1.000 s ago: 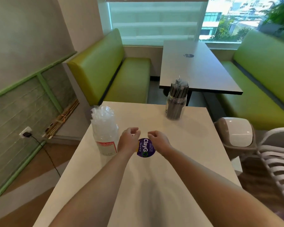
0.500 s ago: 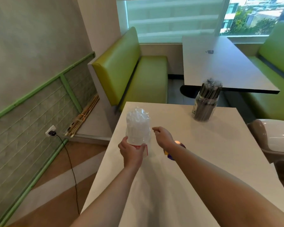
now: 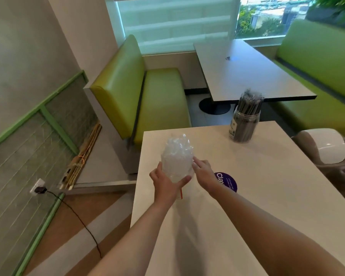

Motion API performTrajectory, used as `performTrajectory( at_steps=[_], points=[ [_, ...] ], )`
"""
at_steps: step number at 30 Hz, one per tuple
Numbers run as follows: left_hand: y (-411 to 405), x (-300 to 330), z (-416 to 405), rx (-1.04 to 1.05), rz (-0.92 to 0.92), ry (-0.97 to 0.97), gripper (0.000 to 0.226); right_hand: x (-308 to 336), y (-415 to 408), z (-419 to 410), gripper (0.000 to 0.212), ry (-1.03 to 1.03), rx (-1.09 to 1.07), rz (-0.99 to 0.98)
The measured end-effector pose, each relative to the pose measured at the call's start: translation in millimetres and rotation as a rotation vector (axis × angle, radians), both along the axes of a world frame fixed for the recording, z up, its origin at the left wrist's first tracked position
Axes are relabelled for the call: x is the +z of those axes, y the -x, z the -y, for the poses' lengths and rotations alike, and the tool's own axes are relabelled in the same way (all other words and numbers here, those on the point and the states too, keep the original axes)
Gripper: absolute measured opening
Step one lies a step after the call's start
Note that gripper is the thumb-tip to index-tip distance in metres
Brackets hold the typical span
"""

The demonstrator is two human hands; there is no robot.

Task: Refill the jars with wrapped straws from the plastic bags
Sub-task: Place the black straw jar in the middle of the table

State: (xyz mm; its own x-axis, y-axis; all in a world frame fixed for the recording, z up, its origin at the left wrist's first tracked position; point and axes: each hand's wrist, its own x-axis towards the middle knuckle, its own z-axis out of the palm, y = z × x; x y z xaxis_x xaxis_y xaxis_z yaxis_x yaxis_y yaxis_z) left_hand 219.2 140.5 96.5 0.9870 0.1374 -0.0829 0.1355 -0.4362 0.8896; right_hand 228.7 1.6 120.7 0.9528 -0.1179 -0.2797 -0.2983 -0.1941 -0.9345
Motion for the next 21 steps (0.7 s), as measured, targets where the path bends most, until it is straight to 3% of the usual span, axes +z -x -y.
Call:
performTrajectory(
  at_steps=[14,21],
  points=[
    [-64.4,-0.6,2.1,-0.178,0.019,0.101,0.102,-0.6,-20.5,6.4,0.039,0.006,-0.106,-0.001],
    [-127.4,8.3,28.4,-0.32,0.0,0.052,0.097,1.6,-70.5,42.9,0.036,0.066,-0.159,0.012]
  ],
)
